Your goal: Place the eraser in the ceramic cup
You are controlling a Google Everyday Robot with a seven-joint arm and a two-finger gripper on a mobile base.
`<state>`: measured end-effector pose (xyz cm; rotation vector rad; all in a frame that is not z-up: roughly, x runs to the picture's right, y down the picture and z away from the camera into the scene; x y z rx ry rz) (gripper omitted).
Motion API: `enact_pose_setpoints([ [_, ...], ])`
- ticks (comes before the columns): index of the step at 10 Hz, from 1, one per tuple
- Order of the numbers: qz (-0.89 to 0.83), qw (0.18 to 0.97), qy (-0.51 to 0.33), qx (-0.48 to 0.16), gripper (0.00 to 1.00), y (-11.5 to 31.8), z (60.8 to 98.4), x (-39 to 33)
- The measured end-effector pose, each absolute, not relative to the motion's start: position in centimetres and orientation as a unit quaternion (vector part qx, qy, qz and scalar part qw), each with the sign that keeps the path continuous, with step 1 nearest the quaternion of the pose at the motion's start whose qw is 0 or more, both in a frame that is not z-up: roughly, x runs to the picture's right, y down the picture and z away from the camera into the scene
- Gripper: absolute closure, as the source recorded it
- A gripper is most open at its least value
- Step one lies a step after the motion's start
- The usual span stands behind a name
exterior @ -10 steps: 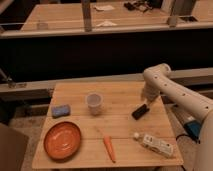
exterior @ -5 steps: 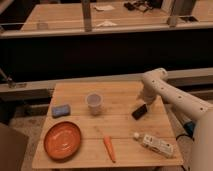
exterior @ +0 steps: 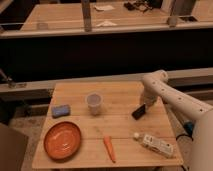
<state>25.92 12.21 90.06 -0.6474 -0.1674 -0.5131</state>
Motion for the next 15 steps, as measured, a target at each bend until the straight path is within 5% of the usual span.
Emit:
enact_pose_setpoints([
  [3,-0.255,0.915,-0.074,-0.303,0.82,10.1,88.3,26.1],
  [5,-0.259,0.916,-0.073,-0.299,0.89,8.2,86.3,25.8],
  [6,-0.261,0.915,-0.074,-0.297,0.87,7.3,85.5,25.6],
  [11,-0.272,0.91,-0.083,-0.3,0.34,8.3,86.4,25.4],
  [15,-0.278,0.908,-0.087,-0.302,0.27,9.0,86.9,25.4],
])
